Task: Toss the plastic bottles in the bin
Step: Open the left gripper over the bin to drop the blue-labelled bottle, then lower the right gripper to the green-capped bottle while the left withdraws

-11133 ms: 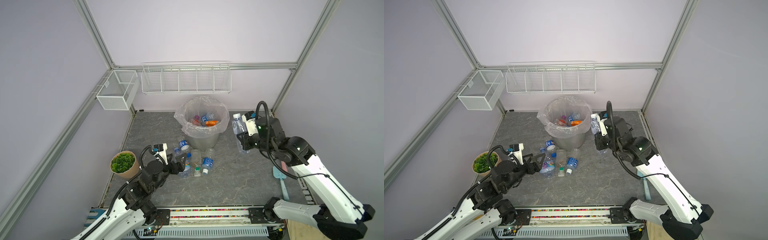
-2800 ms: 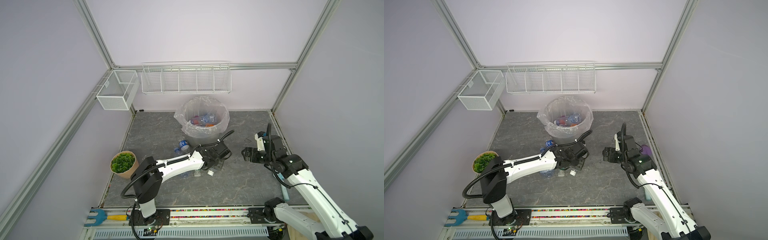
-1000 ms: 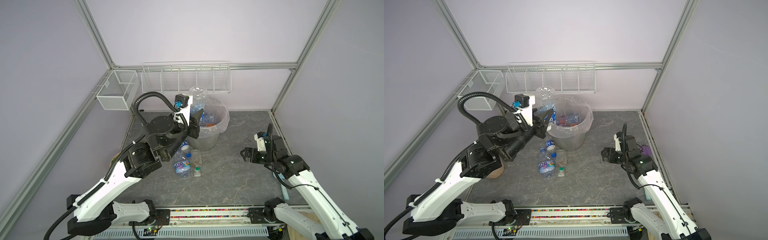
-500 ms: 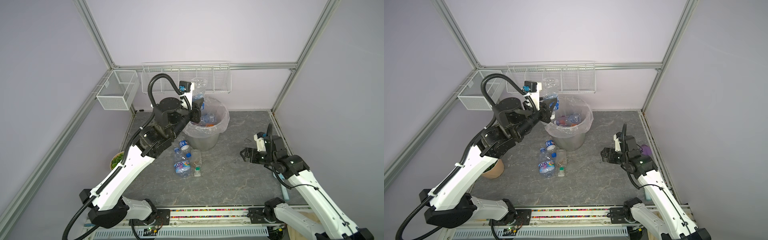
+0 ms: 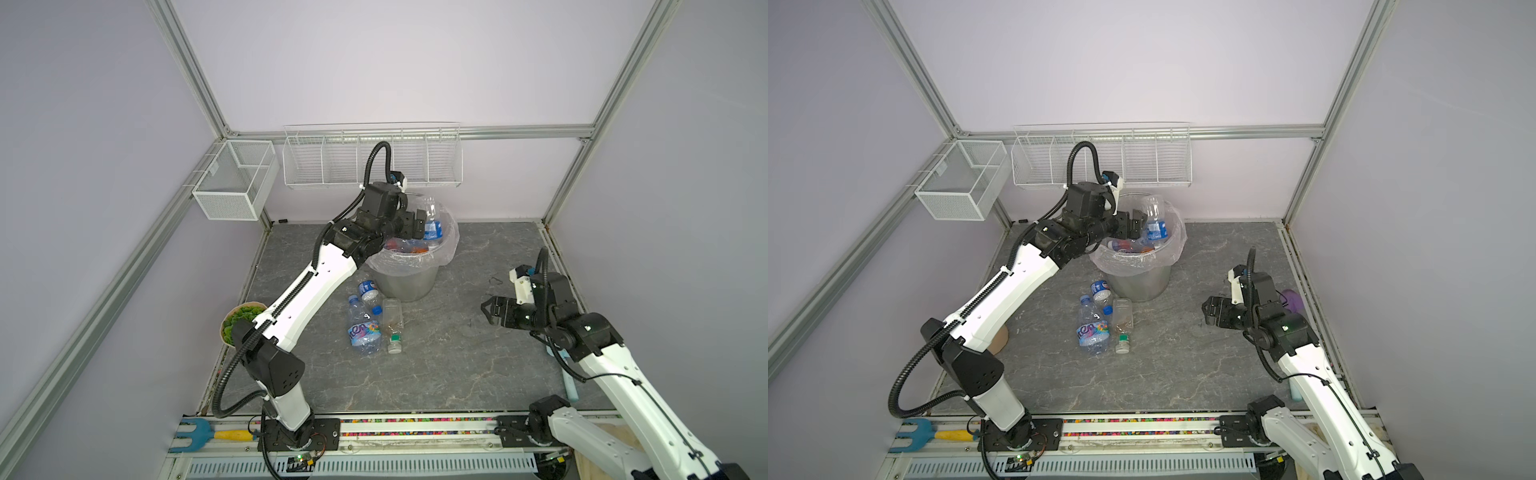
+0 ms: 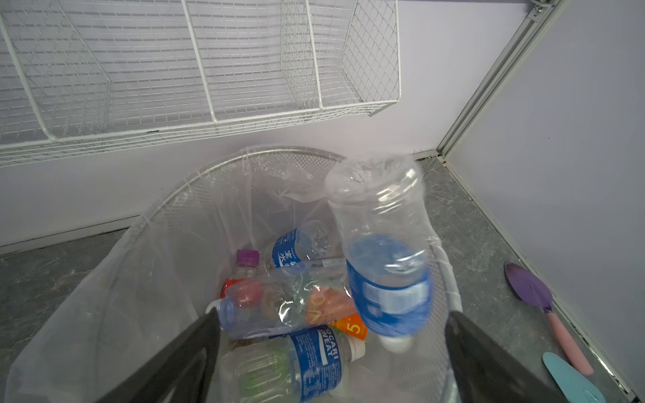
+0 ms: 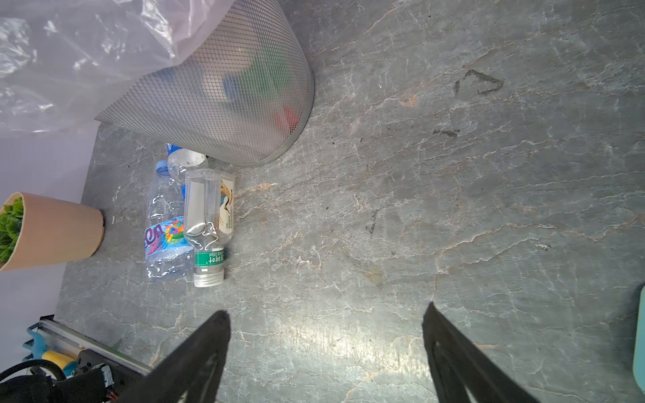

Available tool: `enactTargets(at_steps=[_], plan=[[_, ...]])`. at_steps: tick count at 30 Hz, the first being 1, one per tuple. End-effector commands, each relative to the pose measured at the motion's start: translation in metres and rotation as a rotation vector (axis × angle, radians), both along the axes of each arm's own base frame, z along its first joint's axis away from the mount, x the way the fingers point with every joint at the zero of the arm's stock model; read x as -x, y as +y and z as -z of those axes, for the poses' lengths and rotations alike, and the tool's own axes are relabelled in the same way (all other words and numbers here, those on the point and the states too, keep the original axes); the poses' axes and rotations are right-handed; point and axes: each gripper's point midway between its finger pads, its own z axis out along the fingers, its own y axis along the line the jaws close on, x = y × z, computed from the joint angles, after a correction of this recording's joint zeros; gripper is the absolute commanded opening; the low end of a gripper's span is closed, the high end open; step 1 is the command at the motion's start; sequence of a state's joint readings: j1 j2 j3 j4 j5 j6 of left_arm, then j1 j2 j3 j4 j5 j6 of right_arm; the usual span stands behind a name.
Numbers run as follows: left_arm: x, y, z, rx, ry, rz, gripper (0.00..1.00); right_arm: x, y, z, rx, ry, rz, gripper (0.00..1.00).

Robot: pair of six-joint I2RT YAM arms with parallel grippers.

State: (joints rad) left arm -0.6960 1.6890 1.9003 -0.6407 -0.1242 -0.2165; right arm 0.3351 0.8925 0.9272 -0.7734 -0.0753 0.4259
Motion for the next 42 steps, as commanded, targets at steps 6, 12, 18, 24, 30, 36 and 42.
enactTargets(at_steps=[6,12,18,24,30,36,42], plan=[[0.048,0.034,-0.086,0.151,-0.144,0.006,0.99,-0.003,0.004,0.001,-0.018,0.01,-0.008,0.89],[0.065,0.047,-0.088,0.165,-0.149,0.01,0.99,-0.002,0.004,0.001,-0.013,0.019,-0.016,0.89],[0.081,0.065,-0.077,0.168,-0.13,-0.021,0.99,-0.004,0.01,0.004,-0.03,0.038,-0.031,0.88],[0.097,0.084,-0.062,0.189,-0.111,-0.052,0.99,-0.006,0.021,0.009,-0.074,0.066,-0.053,0.88],[0.112,0.103,-0.038,0.198,-0.076,-0.093,0.99,-0.004,0.036,0.017,-0.1,0.096,-0.095,0.88],[0.127,0.123,-0.012,0.213,-0.043,-0.145,0.99,0.0,0.058,0.029,-0.109,0.12,-0.135,0.88],[0.14,0.14,0.012,0.211,-0.011,-0.186,0.99,0.002,0.093,0.042,-0.096,0.142,-0.2,0.88]])
